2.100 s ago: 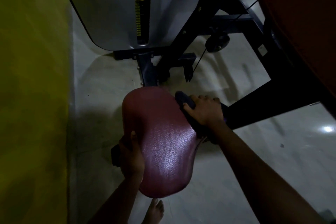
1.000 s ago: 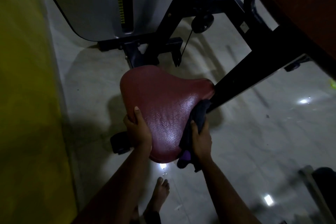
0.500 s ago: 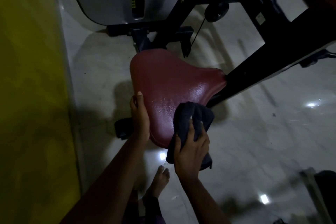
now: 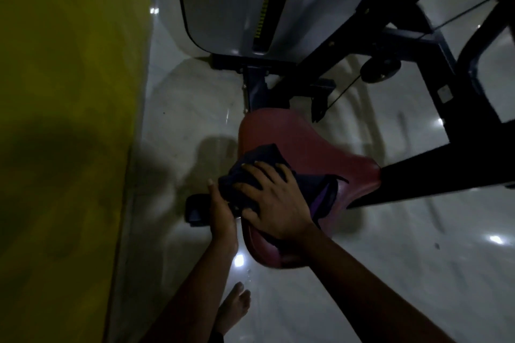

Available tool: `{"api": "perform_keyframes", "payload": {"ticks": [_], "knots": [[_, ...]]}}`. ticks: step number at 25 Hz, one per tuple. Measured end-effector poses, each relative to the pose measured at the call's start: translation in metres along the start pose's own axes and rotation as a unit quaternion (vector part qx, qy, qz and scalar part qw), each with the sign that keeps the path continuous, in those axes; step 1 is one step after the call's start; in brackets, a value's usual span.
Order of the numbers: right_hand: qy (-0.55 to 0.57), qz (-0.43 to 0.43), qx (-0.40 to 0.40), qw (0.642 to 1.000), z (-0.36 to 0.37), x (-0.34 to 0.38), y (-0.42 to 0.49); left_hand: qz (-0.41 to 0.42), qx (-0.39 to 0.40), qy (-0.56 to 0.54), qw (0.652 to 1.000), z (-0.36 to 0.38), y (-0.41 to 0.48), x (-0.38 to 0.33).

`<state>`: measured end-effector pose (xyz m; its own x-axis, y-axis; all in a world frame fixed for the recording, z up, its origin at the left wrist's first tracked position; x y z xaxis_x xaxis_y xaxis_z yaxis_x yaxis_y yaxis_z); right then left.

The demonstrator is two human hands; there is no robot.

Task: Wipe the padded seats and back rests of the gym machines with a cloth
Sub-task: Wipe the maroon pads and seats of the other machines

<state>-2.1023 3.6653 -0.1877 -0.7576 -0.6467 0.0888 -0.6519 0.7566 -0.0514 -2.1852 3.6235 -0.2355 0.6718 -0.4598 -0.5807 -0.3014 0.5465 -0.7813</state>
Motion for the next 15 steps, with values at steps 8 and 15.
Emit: {"api": "perform_keyframes", "payload": {"ticks": [8, 15], "knots": [[0.03, -0.051, 0.021, 0.998, -0.016, -0.056, 0.104, 0.053, -0.039, 0.213, 0.975, 0.057, 0.036, -0.023], [0.045, 0.114, 0.048, 0.991, -0.014, -0.131, 0.125, 0.11, -0.132, 0.402, 0.899, 0.065, 0.024, -0.035]]}}
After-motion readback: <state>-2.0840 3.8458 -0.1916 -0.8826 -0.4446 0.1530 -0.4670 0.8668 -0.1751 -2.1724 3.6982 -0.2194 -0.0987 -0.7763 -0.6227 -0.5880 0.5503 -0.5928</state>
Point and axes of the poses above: each hand's wrist, its own y-axis towards the middle knuckle, its own z-axis out of the palm, x = y × z, the point moved 5 cm from there along y, towards the middle knuckle, and after that the axes turned 3 degrees about y, right-handed, at the moved point
